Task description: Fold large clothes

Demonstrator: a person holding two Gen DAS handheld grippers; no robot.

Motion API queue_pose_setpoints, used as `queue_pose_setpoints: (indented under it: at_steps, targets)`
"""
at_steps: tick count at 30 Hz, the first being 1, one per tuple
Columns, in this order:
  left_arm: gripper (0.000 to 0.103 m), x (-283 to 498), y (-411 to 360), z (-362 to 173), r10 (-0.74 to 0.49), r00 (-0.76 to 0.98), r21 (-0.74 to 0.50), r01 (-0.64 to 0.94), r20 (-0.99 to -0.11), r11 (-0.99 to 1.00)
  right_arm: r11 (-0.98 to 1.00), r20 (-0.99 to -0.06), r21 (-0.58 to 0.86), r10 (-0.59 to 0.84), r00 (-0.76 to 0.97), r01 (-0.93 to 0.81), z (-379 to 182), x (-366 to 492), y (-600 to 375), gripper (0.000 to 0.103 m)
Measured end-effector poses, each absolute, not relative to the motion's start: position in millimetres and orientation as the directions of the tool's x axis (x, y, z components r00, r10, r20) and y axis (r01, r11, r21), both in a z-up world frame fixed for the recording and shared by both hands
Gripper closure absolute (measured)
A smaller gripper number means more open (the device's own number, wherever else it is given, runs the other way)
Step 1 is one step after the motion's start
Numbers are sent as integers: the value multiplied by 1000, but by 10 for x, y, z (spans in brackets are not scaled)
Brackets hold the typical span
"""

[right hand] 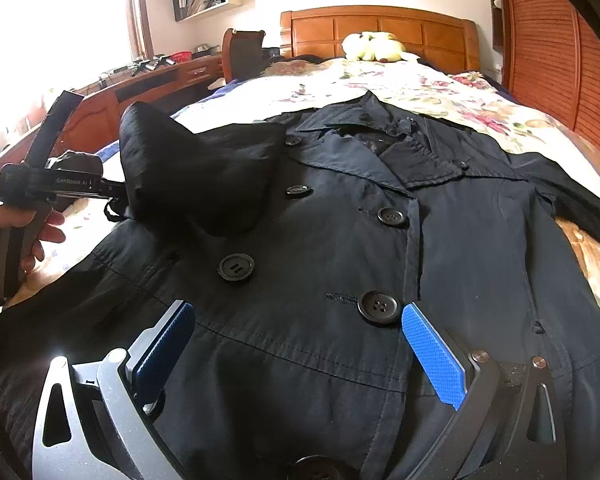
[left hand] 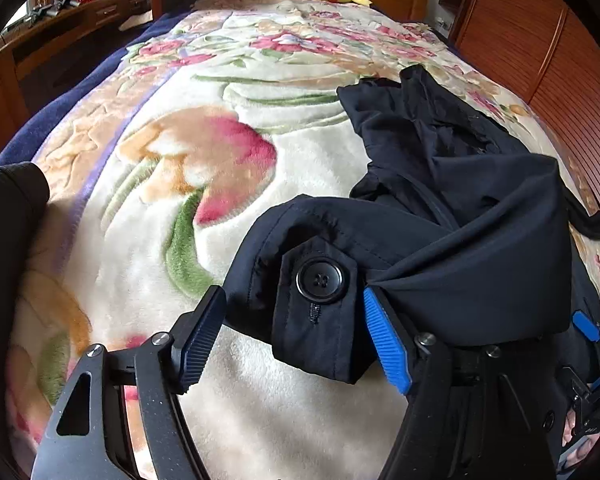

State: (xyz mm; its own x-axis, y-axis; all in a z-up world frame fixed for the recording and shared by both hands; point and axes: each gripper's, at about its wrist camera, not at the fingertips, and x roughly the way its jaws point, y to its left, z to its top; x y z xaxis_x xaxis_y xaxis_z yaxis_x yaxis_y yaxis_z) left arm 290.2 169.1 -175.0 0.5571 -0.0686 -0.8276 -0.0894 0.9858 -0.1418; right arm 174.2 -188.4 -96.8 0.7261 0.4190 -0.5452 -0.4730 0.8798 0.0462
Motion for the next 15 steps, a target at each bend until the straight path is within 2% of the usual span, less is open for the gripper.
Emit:
queue_pose_setpoints:
  at_steps: [14, 15]
  targets:
    - [31, 2993, 1762, -1878, -156, 516, -217, -61, -842, 974, 892, -591, -18, 355, 725, -451, -995, 1786, -1747, 0]
    - [37, 2987, 1772, -1878, -165, 518, -228, -59, -839, 972, 893, -594, -25, 349, 725, -450, -999, 1789, -1735, 0]
